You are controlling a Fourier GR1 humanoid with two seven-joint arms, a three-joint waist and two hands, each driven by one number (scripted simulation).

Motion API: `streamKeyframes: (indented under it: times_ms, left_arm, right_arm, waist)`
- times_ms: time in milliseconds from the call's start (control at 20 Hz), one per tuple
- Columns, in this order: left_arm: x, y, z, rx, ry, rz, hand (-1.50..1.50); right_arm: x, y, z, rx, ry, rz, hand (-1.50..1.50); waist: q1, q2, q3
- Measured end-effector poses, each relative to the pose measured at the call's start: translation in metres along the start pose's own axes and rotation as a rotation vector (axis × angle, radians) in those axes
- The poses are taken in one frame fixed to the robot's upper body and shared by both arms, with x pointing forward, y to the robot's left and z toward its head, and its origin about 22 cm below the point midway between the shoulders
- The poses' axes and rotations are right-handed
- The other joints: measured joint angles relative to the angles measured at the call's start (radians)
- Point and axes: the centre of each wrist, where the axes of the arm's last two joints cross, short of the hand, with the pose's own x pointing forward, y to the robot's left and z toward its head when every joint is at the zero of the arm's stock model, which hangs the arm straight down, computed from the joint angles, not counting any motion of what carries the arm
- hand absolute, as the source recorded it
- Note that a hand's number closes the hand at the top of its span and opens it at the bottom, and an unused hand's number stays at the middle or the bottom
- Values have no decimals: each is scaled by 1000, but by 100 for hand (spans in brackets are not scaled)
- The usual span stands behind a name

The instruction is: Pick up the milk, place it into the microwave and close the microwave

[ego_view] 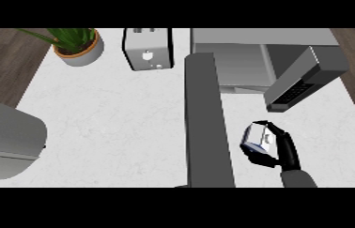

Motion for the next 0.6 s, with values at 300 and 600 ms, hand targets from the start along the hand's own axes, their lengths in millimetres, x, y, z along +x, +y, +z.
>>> streamKeyframes:
  times_ms: [300,600]
  left_arm:
    - [4,1,7,-7,7,14,-150]
    - [5,3,3,-17,7,28,-150]
  right_arm:
    - [-2,7,-12,19,-16,27,150]
    - [-6,-6,-26,25,-64,-24,150]
  waist:
    - [3,1,0]
    - [10,9,4]
